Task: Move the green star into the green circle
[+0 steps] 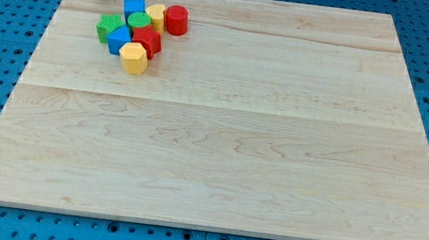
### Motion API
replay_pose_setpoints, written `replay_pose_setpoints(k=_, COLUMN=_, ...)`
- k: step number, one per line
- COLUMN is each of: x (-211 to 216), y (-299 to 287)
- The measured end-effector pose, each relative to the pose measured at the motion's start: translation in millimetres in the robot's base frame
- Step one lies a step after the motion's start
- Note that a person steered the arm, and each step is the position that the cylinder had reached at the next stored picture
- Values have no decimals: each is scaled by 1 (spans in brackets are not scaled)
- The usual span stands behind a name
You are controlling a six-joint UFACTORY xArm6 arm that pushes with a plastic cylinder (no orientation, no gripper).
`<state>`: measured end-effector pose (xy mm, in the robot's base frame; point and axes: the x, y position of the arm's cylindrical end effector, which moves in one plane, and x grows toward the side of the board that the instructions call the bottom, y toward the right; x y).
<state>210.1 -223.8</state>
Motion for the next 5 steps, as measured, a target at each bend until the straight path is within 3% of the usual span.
replay_pose_setpoints(k=5, x=2, y=11)
